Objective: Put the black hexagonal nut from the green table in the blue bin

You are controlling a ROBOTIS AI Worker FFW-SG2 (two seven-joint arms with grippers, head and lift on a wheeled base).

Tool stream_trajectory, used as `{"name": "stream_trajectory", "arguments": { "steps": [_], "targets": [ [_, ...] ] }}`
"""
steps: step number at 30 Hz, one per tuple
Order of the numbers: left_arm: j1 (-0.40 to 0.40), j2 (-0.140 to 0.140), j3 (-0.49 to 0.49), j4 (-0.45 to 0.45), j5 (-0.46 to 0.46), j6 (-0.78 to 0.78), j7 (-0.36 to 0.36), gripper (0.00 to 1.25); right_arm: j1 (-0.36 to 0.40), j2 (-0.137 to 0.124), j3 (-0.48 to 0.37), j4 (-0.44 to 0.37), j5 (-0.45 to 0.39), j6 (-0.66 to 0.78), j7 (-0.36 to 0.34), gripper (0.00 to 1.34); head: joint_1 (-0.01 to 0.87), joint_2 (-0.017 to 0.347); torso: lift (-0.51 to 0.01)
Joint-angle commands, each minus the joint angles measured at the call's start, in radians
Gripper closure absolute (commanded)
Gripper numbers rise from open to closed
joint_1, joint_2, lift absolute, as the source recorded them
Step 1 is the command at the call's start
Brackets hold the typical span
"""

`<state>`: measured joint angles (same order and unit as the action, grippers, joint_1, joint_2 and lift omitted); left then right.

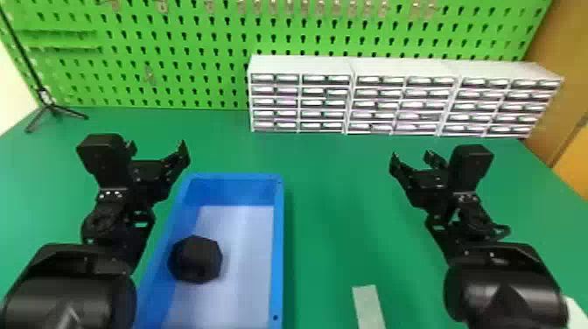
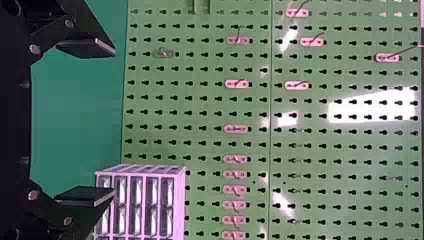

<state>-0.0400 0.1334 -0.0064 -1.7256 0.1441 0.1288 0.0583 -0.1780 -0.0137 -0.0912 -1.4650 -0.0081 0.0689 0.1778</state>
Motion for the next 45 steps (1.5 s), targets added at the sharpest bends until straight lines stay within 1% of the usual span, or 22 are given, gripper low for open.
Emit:
{"name": "stream_trajectory", "arguments": {
  "steps": [1,3,18,45],
  "targets": [
    [-0.001,0.0,0.0,0.0,0.0,0.0,0.0,0.28,-0.001,-0.002,0.002,0.0,-0.004,0.003,0.0,0.51,0.683,0.028,-0.096],
    [-0.001,0.0,0.0,0.0,0.0,0.002,0.0,0.28,0.0,-0.005,0.004,0.0,-0.004,0.005,0.0,0.51,0.683,0.028,-0.096],
    [0.0,0.0,-0.001,0.0,0.003,0.003,0.0,0.28,0.002,0.0,-0.004,0.0,-0.006,0.005,0.0,0.51,0.683,0.028,-0.096],
    [0.0,0.0,-0.001,-0.002,0.003,0.005,0.0,0.28,0.002,-0.003,-0.005,0.0,-0.006,0.003,0.0,0.51,0.683,0.028,-0.096]
  ]
}}
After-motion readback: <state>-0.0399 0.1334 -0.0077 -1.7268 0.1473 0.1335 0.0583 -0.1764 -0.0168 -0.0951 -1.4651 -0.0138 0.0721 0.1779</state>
